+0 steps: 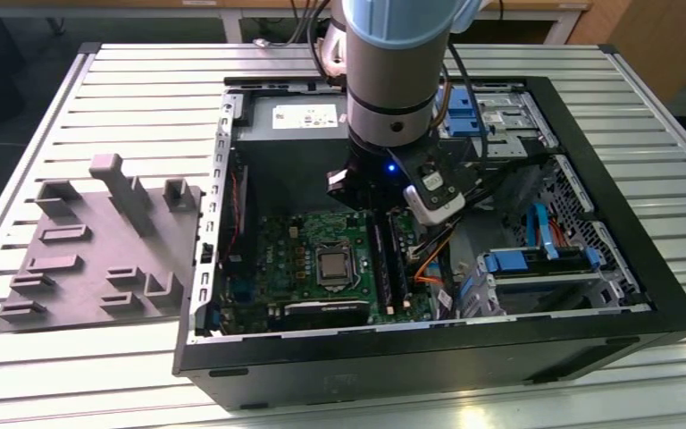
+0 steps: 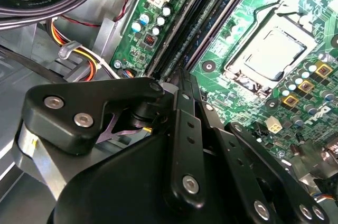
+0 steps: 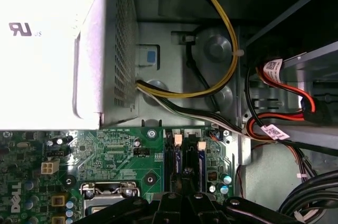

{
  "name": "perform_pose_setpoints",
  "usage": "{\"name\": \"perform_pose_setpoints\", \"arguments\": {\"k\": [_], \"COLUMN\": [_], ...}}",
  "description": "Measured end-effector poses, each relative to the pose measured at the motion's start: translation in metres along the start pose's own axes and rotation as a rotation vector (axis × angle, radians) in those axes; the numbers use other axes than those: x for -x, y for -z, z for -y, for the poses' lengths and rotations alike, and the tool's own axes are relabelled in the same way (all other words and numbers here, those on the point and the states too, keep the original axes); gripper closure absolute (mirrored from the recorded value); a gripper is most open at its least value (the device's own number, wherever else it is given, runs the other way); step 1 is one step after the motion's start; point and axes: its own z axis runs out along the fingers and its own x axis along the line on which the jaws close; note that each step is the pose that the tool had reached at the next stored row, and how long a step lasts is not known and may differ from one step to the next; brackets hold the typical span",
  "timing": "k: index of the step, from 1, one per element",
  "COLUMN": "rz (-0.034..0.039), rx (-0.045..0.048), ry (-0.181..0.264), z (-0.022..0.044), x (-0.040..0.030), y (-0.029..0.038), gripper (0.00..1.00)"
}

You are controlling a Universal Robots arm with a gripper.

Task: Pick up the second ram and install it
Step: 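Press down the second ram until it locks into place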

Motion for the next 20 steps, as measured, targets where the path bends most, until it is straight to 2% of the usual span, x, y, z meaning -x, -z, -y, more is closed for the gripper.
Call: {"name": "perform_pose_setpoints", "arguments": {"k": [20], "rz": [0.0001], "rx": [0.0], "ry": [0.0], "z": [-0.0023], "x": [-0.0005], "y": [-0.0056], "gripper": [0.89]}}
